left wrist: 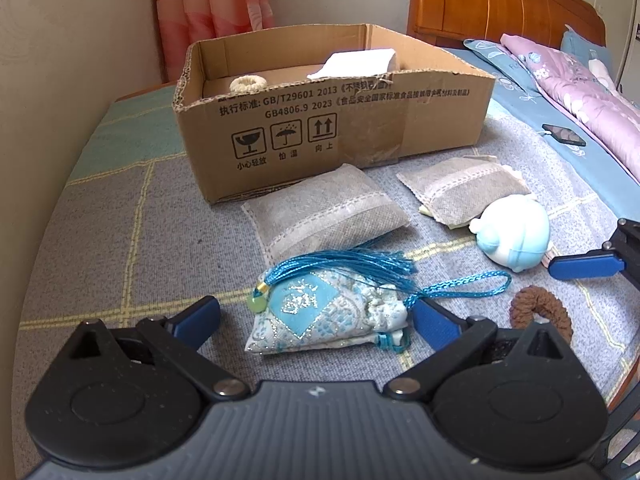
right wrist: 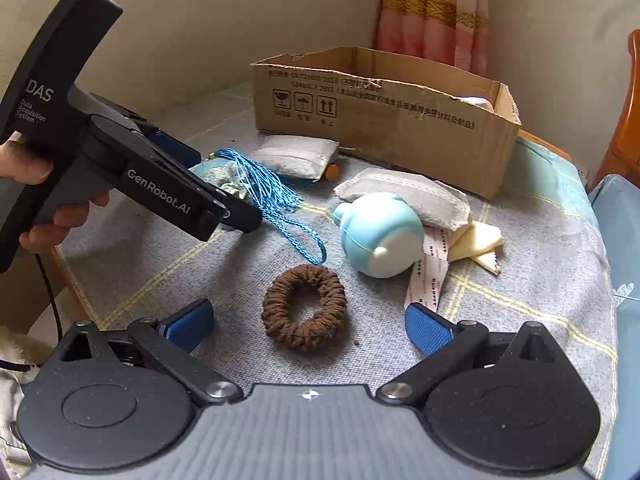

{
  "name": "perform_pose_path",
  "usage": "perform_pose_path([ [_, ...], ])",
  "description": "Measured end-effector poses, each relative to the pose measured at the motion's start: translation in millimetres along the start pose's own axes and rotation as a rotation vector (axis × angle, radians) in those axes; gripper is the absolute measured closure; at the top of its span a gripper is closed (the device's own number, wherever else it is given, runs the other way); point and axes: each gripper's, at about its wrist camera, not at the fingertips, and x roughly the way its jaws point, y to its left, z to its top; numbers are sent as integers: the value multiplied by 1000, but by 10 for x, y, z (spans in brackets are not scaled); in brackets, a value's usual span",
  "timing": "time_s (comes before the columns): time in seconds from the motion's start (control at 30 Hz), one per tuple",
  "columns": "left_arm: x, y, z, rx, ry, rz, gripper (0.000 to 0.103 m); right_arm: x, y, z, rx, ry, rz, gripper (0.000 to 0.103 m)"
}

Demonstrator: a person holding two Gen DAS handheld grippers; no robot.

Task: Organize soft objects
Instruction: 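Grasp the brown scrunchie with the right gripper while the left gripper grasps the blue tasseled sachet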

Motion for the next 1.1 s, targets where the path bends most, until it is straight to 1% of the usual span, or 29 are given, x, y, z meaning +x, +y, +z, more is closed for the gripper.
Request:
perform_pose_path([
  [0.17, 8, -11, -2, -5, -5, 2, 0, 33, 34, -6, -19, -32, 20, 0],
  [0.37, -4, -39, -12, -10, 2, 3, 1, 25, 31, -4, -13, -30, 14, 0],
  [0.43, -7, -44, -15, -11, 3, 3, 1, 12, 32, -5, -18, -33, 19, 3],
  [0.5, -5, -47, -10, -10, 6, 2, 1, -12, 49, -2, -30, -39, 29, 11],
  [0.53, -4, -47, -10, -11, 6, 3, 1, -17, 57, 3, -34, -41, 32, 14],
  [0.63, -8, -49, -10, -12, 7, 4, 1, -33, 71, 10, -34, -50, 31, 26],
  [0.7, -12, -49, -7, -14, 7, -1, 3, -52, 71, 16, -32, -54, 23, 37],
  [0.73, -14, -50, -5, -15, 6, -3, 3, -57, 66, 19, -30, -55, 17, 39],
  [0.8, -18, -58, -7, -17, 5, 0, 4, -67, 47, 23, -24, -55, 4, 51],
  [0.83, -26, -62, -10, -19, 2, 5, 8, -71, 38, 25, -22, -54, -1, 53],
  [0.87, -37, -66, -10, -17, -3, 2, 10, -74, 31, 26, -21, -53, -7, 57],
  [0.93, -57, -72, -4, -8, -9, -6, 22, -85, 27, 24, -20, -51, -20, 59],
  [1.0, -71, -73, 10, -3, -10, -12, 30, -98, 35, 18, -27, -49, -27, 62],
  [1.03, -75, -73, 14, -1, -10, -16, 33, -102, 38, 18, -28, -48, -30, 62],
  [1.1, -82, -70, 20, 2, -8, -19, 36, -111, 45, 21, -31, -46, -32, 63],
])
